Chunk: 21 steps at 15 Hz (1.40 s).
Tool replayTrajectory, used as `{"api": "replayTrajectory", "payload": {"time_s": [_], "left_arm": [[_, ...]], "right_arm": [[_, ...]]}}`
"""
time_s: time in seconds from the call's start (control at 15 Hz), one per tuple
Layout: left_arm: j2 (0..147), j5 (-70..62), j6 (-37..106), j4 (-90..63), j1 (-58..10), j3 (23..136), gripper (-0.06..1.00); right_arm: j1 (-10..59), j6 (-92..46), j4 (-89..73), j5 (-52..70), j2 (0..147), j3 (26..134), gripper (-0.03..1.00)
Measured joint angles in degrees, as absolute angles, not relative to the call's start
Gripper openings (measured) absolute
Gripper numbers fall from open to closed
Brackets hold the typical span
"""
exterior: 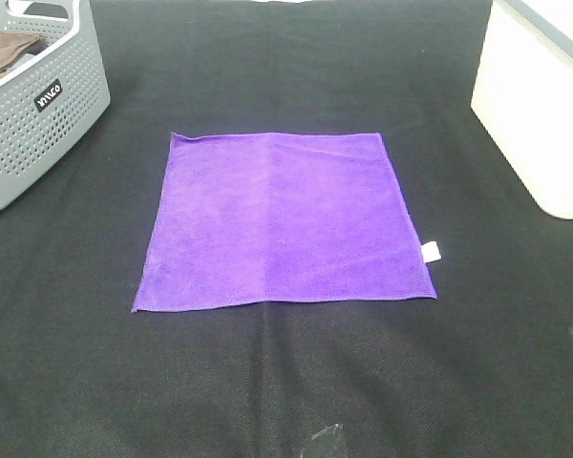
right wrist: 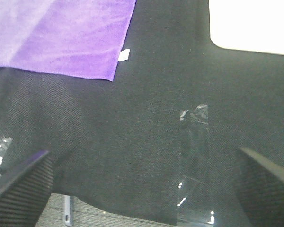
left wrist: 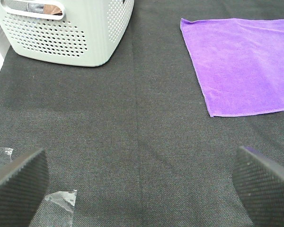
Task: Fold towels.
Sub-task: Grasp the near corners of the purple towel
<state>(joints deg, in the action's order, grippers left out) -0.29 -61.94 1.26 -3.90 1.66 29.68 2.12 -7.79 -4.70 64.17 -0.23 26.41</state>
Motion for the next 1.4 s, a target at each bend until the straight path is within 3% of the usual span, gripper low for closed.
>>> {"api": "replayTrajectory", "payload": {"time_s": [1.4], "left_arm": [[-0.29,-61.94,1.26,-3.9,1.66,29.68,0.99]], "right_arm": [[2.12,-6.47,-4.58,63.88,-0.23,26.07,0.97]]}}
